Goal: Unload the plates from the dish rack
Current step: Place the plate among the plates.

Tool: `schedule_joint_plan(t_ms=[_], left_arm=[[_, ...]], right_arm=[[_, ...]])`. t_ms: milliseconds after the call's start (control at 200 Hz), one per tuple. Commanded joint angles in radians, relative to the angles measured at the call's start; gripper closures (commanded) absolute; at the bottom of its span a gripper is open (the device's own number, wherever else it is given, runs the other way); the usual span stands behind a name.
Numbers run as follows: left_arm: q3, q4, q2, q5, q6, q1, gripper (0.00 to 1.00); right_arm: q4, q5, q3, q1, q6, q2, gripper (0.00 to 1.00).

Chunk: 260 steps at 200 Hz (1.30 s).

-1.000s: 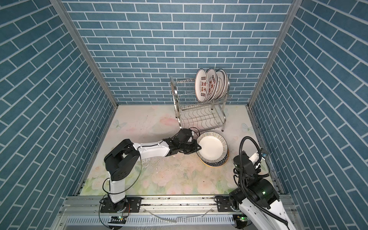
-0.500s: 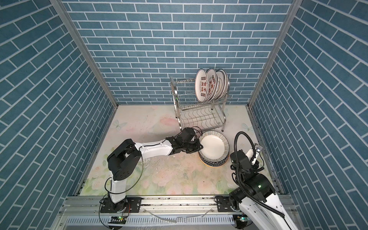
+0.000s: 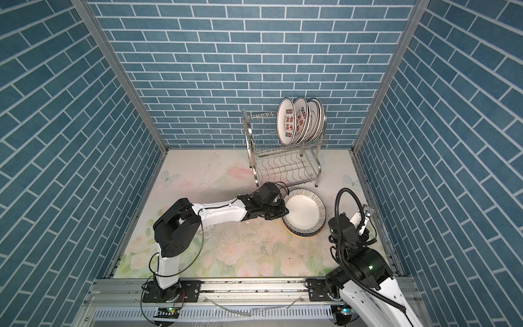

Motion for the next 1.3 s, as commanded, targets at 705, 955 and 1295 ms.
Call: schedule_joint_plan(t_ms=[705, 955, 1295], left_arm=[[0.057, 0.063, 0.034, 0.026, 0.015, -0.014, 0.81], [0.065, 0.028, 0.023, 0.012, 0.036, -0.02, 0.68], [0.161, -0.227, 0.016, -0.085, 0.184, -0.047, 0.53]], right_arm=[[0.022, 0.024, -0.045, -0.001, -0.012, -0.03, 0.38], [0.02, 0.022, -0.055, -0.003, -0.016, -0.044, 0.38], [0.008, 0.028, -0.06, -0.003, -0.015, -0.063, 0.38]])
